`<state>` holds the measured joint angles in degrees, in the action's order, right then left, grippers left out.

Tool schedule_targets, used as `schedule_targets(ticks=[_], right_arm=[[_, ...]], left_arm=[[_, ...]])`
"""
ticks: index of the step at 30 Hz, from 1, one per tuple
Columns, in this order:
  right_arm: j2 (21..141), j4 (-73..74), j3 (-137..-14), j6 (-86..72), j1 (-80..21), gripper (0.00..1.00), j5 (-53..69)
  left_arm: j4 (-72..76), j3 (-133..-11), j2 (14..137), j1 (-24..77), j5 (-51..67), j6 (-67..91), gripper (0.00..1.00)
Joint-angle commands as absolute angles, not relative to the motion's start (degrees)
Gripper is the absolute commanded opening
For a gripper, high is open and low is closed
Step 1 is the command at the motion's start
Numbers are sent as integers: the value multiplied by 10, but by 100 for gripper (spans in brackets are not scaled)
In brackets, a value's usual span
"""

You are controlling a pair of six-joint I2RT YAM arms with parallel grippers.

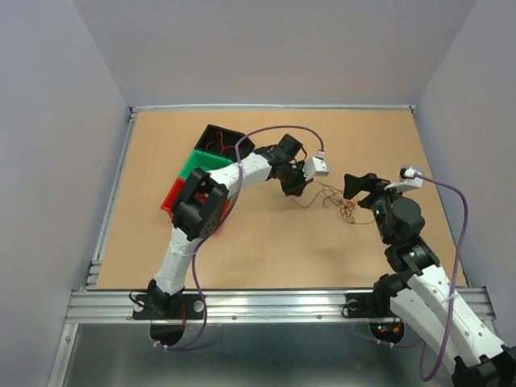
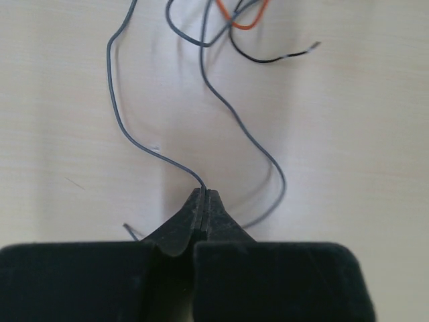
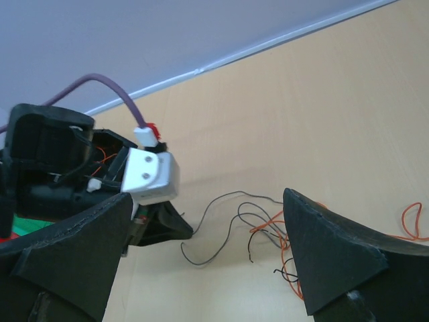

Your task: Untangle the cables

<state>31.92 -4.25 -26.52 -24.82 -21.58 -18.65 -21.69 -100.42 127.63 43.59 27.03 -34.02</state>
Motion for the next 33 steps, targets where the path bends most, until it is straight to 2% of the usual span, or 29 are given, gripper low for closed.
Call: schedule_targets(ticks=[1, 4, 6, 10, 14, 18, 19, 20, 22, 23, 26, 27, 33], right_arm=[[320, -53, -262, -239, -219, 98, -192], [320, -53, -262, -239, -219, 98, -191], [320, -53, -261, -239, -219, 98, -189], [320, -53, -262, -238, -219, 98, -188], [319, -53, -261, -235, -219, 98, -190], [316, -53, -260, -233, -219, 98, -189], [313, -53, -261, -232, -219, 98, -187], [311, -53, -261, -232, -219, 98, -185], [306, -53, -259, -231, -219, 98, -179], [304, -53, -258, -231, -219, 98, -177], [298, -53, -257, -229, -219, 98, -173], [297, -53, -255, -229, -219, 98, -172], [295, -53, -255, -229, -219, 98, -163]], left_arm=[[-245, -1002, 1179, 406, 392, -331, 0], [-286, -1001, 1173, 411, 396, -358, 0], [-308, -1001, 1184, 424, 373, -375, 8], [-327, -1009, 1215, 438, 367, -399, 13], [-328, -995, 1230, 465, 315, -417, 7], [-316, -978, 1237, 483, 285, -432, 8], [-294, -965, 1236, 491, 255, -422, 14], [-278, -957, 1235, 493, 238, -418, 32], [-208, -923, 1217, 496, 189, -399, 38], [-184, -906, 1206, 495, 181, -399, 49], [-118, -848, 1158, 494, 171, -407, 60], [-115, -842, 1151, 494, 171, -410, 68], [-101, -821, 1120, 494, 171, -420, 70]])
